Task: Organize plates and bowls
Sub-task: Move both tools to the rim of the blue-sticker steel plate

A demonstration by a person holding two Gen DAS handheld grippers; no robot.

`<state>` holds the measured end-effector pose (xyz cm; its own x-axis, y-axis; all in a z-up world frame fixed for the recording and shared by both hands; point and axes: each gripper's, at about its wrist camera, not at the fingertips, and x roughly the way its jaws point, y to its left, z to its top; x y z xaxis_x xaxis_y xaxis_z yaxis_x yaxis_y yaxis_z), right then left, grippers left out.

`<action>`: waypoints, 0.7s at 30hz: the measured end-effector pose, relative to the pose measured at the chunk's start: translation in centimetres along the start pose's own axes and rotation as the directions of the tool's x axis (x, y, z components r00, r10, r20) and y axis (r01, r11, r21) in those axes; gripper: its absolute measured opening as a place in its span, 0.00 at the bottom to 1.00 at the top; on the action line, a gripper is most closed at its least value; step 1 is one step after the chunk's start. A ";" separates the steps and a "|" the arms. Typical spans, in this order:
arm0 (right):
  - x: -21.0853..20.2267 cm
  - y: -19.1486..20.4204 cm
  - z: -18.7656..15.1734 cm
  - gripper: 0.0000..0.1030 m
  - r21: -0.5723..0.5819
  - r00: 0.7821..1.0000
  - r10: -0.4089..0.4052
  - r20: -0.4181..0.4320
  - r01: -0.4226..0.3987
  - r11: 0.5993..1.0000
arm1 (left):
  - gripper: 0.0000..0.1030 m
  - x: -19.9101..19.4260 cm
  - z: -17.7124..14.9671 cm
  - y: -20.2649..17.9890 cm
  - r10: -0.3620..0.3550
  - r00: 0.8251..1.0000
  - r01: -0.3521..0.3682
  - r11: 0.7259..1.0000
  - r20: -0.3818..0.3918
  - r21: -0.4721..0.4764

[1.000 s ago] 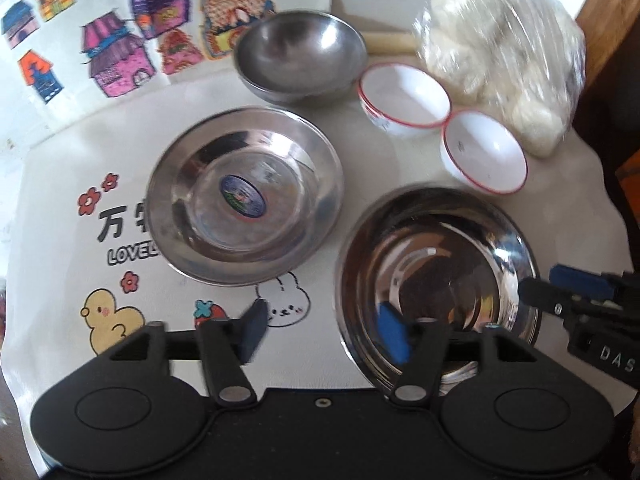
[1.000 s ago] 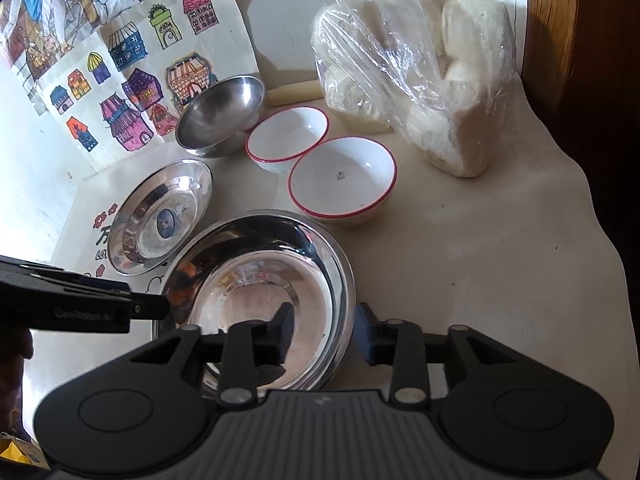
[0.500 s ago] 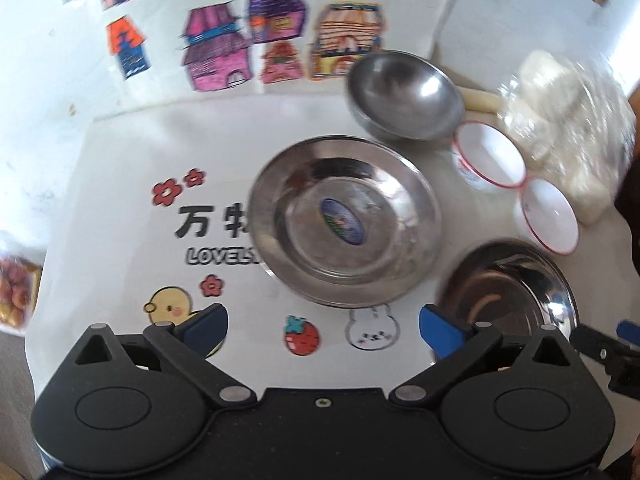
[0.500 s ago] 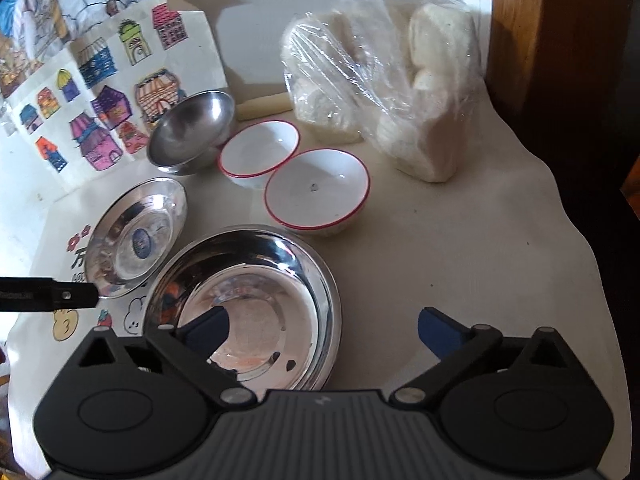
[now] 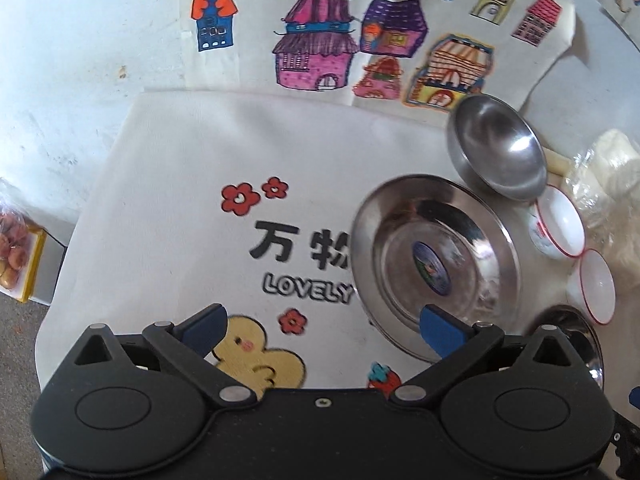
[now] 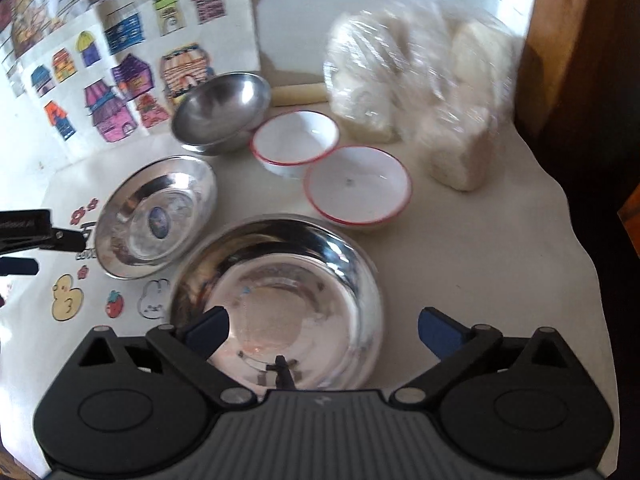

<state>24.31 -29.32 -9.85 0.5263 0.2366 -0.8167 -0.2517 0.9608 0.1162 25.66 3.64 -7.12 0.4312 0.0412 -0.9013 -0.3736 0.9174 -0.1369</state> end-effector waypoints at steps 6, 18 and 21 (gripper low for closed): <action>0.6 3.6 1.2 1.00 -0.052 1.000 0.016 0.010 -0.016 0.999 | 0.99 1.2 1.6 0.6 -0.023 1.000 0.024 0.999 -0.011 0.041; 3.2 5.5 2.9 1.00 -0.087 0.999 0.026 0.035 -0.023 0.996 | 0.99 3.2 3.7 0.7 -0.093 0.995 0.097 0.990 -0.047 0.101; 4.1 6.2 3.9 1.00 -0.104 0.999 0.036 0.028 -0.033 0.994 | 0.99 3.6 3.8 0.7 -0.094 0.994 0.100 0.989 -0.061 0.108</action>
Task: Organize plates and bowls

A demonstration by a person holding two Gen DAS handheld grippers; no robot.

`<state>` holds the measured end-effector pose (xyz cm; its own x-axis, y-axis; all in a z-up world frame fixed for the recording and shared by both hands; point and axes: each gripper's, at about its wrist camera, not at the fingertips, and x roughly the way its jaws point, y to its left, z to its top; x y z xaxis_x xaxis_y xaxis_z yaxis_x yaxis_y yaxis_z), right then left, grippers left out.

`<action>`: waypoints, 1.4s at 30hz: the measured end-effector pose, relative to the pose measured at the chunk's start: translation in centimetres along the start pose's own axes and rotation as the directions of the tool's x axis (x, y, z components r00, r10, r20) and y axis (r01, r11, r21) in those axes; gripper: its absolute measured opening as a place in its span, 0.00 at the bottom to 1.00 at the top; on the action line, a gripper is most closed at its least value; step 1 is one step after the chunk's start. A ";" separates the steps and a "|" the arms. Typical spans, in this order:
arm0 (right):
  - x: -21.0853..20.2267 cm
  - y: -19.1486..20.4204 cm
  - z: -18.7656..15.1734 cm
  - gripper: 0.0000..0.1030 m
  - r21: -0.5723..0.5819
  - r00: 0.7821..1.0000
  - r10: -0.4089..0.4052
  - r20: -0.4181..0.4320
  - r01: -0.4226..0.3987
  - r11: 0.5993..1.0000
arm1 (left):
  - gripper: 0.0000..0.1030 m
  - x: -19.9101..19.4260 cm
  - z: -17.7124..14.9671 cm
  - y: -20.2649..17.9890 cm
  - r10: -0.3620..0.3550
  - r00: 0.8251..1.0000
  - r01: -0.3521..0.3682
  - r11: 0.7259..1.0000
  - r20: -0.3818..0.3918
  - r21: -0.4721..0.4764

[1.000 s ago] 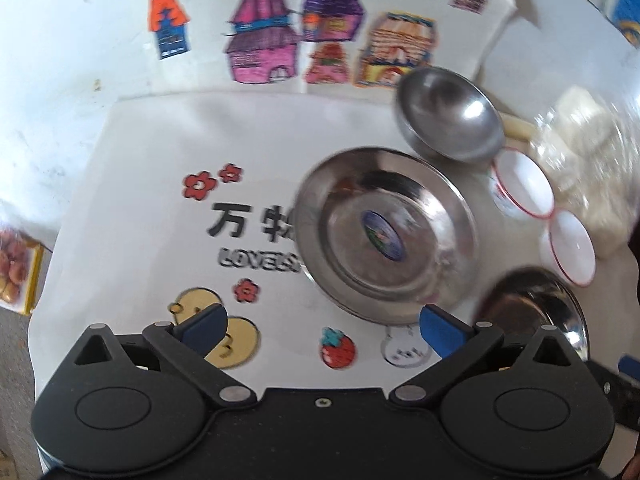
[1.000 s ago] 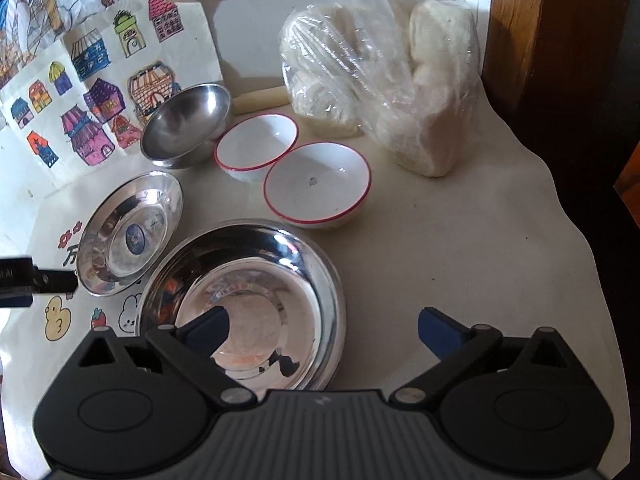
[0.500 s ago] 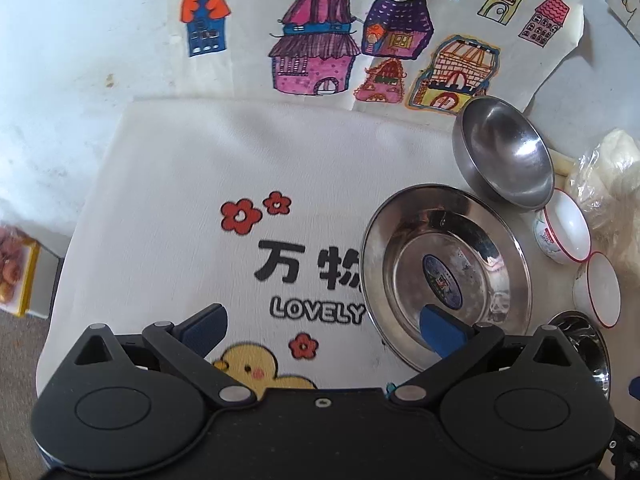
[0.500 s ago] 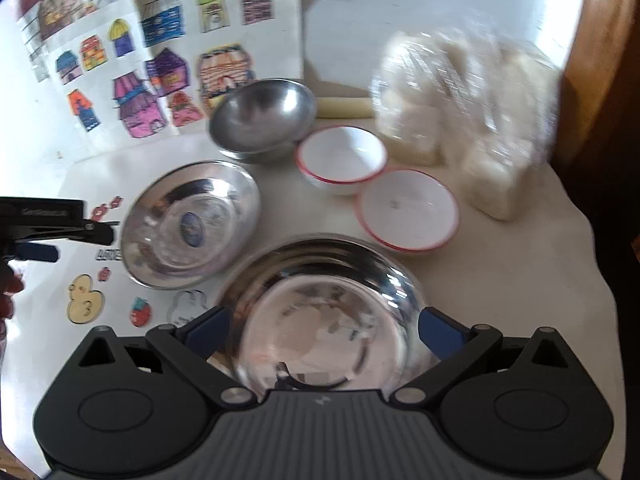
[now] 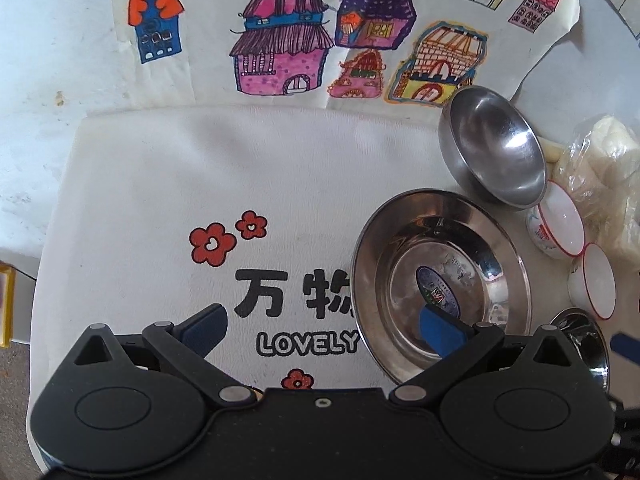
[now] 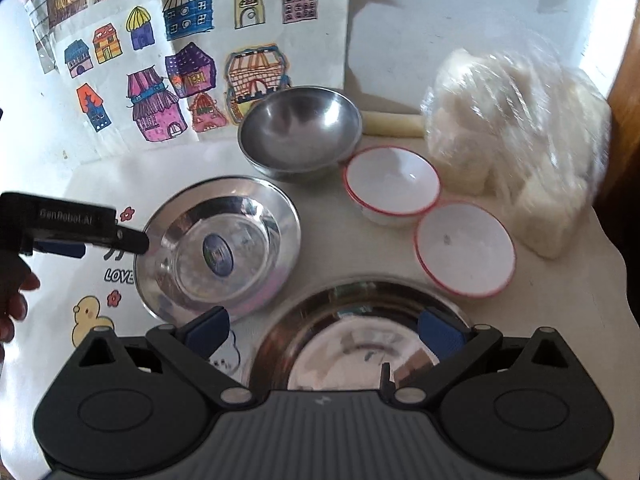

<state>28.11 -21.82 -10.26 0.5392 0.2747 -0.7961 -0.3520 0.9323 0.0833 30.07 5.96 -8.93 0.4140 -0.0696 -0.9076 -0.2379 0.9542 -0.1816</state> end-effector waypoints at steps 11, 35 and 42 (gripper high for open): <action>2.9 1.8 2.6 0.99 -0.112 1.000 0.024 0.000 -0.024 0.993 | 0.99 1.1 -0.2 -0.1 -0.035 0.998 0.034 0.999 -0.043 -0.007; 6.5 3.1 3.7 0.81 -0.142 0.998 0.042 -0.042 -0.048 0.989 | 0.92 2.0 1.0 -0.7 -0.022 1.000 0.022 0.999 -0.001 -0.024; 6.8 3.2 3.7 0.76 -0.136 0.999 0.037 -0.040 -0.042 0.990 | 0.83 2.2 1.4 -0.8 -0.021 1.000 0.021 0.999 -0.006 -0.040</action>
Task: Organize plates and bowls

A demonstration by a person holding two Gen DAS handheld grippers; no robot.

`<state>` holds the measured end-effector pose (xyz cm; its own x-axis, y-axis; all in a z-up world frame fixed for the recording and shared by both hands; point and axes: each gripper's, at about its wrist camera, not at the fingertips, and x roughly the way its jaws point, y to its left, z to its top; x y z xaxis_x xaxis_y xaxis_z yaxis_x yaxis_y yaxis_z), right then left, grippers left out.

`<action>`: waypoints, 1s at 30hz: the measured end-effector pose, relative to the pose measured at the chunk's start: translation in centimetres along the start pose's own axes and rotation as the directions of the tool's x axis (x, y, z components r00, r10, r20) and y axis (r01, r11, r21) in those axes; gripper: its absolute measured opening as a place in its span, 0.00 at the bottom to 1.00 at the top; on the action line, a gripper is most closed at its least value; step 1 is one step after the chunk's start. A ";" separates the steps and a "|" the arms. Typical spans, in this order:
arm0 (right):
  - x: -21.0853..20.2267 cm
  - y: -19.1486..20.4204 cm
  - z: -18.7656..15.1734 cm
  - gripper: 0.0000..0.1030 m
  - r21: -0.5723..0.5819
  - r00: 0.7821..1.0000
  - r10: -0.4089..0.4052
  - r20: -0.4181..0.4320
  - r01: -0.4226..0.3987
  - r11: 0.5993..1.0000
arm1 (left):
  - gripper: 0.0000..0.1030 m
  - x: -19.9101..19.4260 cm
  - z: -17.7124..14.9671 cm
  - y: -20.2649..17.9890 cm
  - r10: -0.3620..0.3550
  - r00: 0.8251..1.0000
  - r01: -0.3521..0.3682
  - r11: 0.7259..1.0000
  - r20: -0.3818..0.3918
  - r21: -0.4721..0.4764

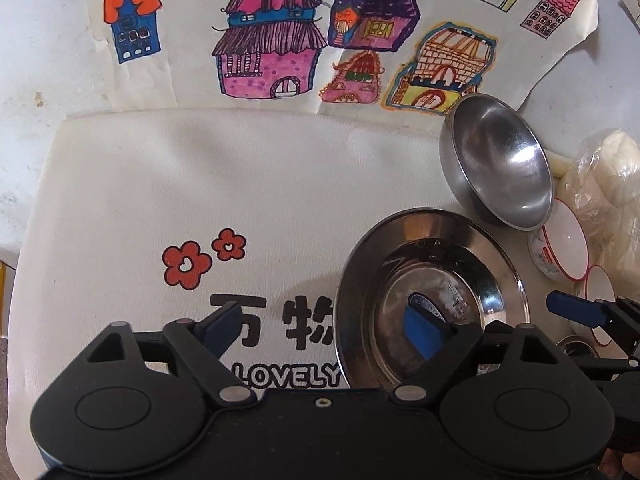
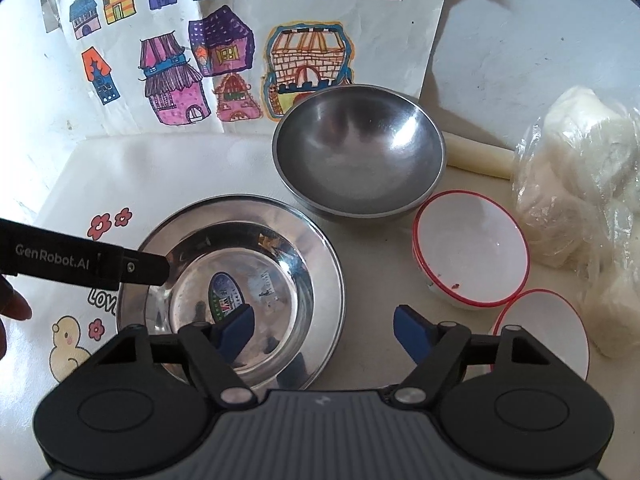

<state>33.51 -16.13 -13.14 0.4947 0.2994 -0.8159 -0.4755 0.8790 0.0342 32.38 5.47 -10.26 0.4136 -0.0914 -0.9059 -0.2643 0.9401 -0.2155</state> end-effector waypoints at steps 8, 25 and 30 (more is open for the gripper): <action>0.2 0.1 0.1 0.63 0.024 1.000 0.020 -0.010 -0.020 1.000 | 0.65 0.5 -0.1 -0.2 -0.025 0.999 0.025 1.000 -0.027 0.007; 0.9 -0.2 -0.2 0.38 0.091 0.998 0.047 -0.049 -0.043 0.995 | 0.28 0.7 0.5 -0.5 -0.045 0.997 0.047 0.998 -0.056 0.038; 1.0 -0.2 -0.4 0.35 0.097 0.998 0.044 -0.054 -0.039 0.995 | 0.26 0.6 0.4 -0.7 -0.051 0.997 0.054 0.998 -0.064 0.045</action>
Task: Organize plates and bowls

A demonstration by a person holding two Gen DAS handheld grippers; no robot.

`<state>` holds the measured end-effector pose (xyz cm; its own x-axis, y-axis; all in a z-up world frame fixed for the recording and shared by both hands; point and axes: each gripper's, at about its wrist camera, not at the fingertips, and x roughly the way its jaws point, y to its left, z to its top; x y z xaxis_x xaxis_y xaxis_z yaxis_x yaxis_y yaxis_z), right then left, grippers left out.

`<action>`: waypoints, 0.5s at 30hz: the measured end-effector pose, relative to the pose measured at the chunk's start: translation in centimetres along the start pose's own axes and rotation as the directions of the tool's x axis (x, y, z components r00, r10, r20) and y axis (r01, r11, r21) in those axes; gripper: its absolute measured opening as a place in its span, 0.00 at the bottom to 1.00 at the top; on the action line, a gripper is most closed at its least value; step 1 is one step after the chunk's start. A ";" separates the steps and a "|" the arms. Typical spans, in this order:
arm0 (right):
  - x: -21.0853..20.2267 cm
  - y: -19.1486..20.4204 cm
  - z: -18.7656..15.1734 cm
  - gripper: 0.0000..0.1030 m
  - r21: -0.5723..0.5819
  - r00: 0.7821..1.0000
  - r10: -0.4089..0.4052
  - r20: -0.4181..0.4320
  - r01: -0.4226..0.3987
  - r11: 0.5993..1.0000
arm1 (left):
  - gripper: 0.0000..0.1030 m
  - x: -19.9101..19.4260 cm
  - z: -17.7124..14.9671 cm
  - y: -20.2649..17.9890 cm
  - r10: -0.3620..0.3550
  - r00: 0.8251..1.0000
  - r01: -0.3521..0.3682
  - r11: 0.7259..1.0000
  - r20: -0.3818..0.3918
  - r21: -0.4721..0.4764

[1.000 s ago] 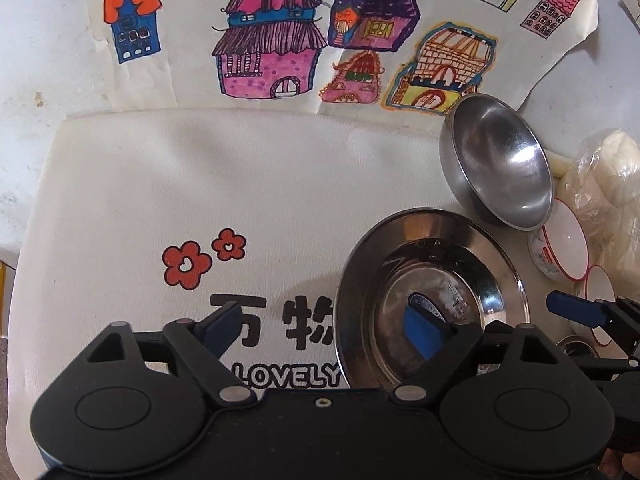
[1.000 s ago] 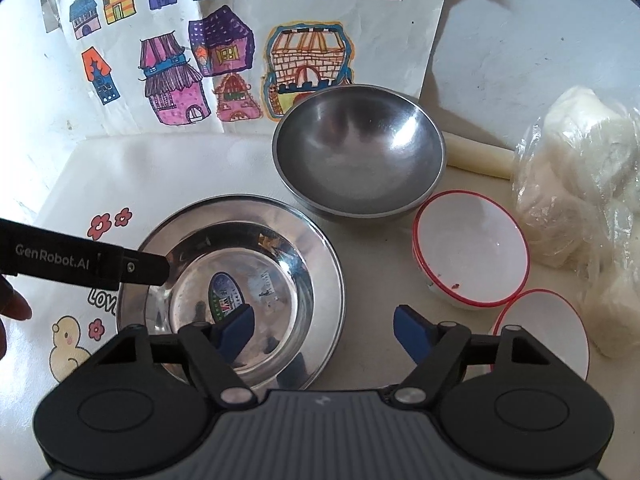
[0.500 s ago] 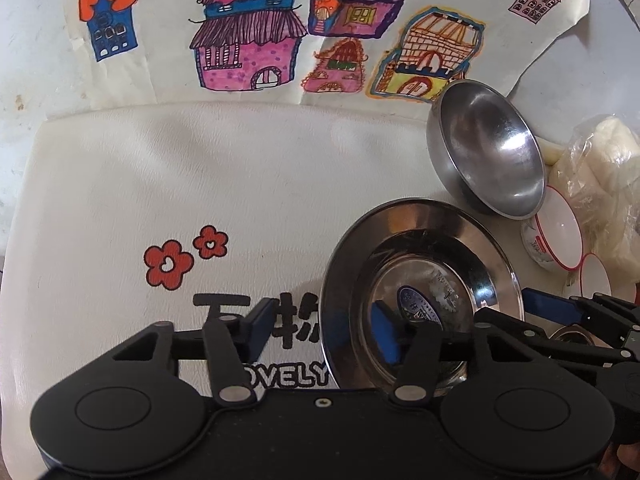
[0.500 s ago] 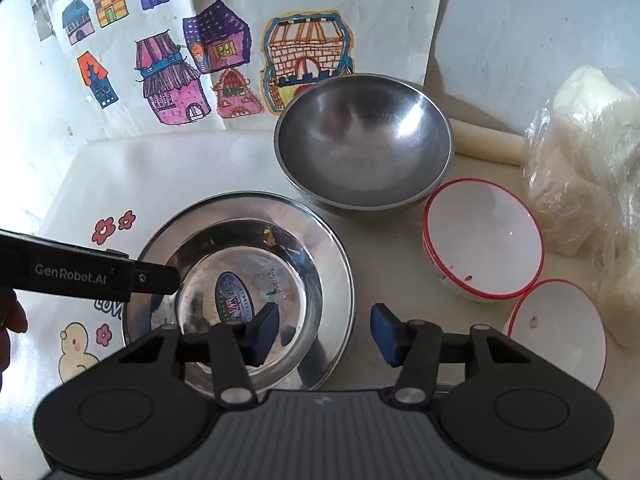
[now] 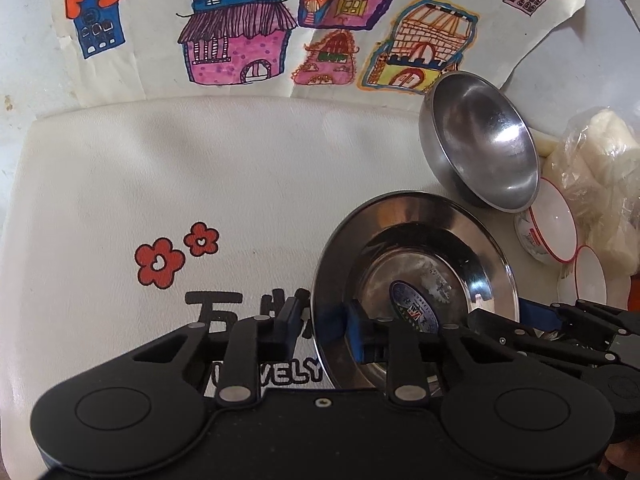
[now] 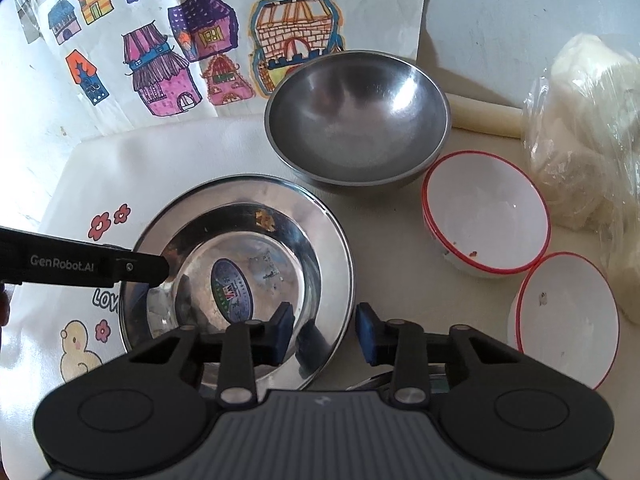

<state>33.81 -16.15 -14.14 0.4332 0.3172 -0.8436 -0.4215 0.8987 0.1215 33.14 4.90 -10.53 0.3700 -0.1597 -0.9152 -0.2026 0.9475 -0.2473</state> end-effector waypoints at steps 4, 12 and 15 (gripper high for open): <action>0.0 0.0 0.0 0.32 0.003 1.000 0.007 0.000 -0.007 1.000 | 0.24 0.1 0.3 0.0 -0.015 1.000 0.015 1.000 -0.015 0.015; -0.6 0.2 -0.2 0.30 0.000 1.000 0.023 0.014 -0.023 1.000 | 0.19 -0.5 0.3 0.7 -0.035 0.999 0.035 0.999 -0.017 -0.007; -1.2 0.3 -0.3 0.30 -0.005 0.999 0.031 0.035 -0.031 1.000 | 0.19 -1.2 0.1 0.7 -0.033 0.999 0.033 0.999 0.001 -0.009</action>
<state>32.91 -16.37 -13.24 0.4473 0.3550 -0.8209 -0.4384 0.8870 0.1447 32.62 5.77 -9.53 0.3774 -0.1905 -0.9062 -0.1981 0.9393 -0.2800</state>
